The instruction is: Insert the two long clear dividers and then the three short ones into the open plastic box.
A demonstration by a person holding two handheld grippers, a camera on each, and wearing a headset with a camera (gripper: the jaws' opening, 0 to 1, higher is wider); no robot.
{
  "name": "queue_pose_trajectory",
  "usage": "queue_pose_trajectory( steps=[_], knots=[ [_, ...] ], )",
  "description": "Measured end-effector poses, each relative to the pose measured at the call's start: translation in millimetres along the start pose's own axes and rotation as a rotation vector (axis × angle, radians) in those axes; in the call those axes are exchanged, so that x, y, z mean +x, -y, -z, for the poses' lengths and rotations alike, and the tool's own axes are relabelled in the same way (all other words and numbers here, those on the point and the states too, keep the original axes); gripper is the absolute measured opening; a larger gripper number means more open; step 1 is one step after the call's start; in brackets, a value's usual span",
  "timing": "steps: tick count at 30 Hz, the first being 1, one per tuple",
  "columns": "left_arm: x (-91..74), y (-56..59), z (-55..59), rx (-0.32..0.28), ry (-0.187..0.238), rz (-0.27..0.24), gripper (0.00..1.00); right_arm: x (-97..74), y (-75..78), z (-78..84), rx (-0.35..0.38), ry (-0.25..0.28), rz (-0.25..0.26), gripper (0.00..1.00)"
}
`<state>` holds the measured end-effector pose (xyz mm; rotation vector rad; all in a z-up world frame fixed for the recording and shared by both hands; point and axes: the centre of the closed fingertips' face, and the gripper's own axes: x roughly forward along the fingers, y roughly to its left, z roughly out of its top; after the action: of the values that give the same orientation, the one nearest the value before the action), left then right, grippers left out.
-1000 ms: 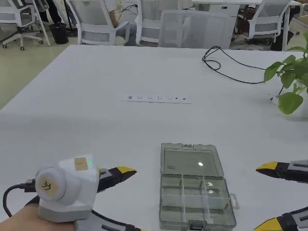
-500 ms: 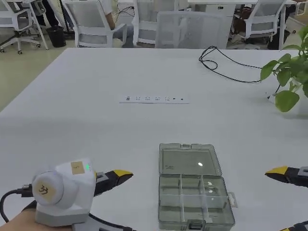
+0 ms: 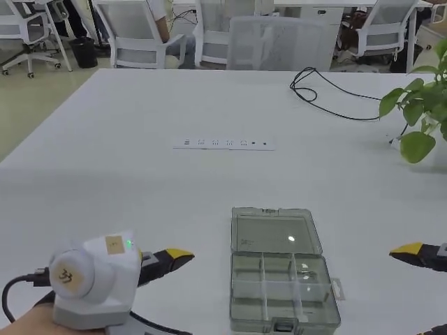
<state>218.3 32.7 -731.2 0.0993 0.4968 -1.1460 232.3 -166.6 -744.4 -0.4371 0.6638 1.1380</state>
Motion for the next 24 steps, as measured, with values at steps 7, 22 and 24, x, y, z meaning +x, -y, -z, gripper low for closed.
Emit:
queue_pose_trajectory(
  steps=[7, 22, 24],
  knots=[
    [2.2, 3.0, -1.7, -0.001, 0.006, 0.003, 1.0, -1.4, 1.2, -2.0, -0.008, 0.001, 0.001, 0.95],
    [-0.3, 8.8, -3.7, 0.012, 0.01, 0.003, 1.0, -3.5, -3.1, -5.6, -0.025, 0.002, 0.0, 0.95],
    [-0.9, 7.6, -4.4, 0.012, 0.015, -0.001, 1.0, -3.8, -3.9, -7.6, -0.027, 0.008, 0.001, 0.95]
  ],
)
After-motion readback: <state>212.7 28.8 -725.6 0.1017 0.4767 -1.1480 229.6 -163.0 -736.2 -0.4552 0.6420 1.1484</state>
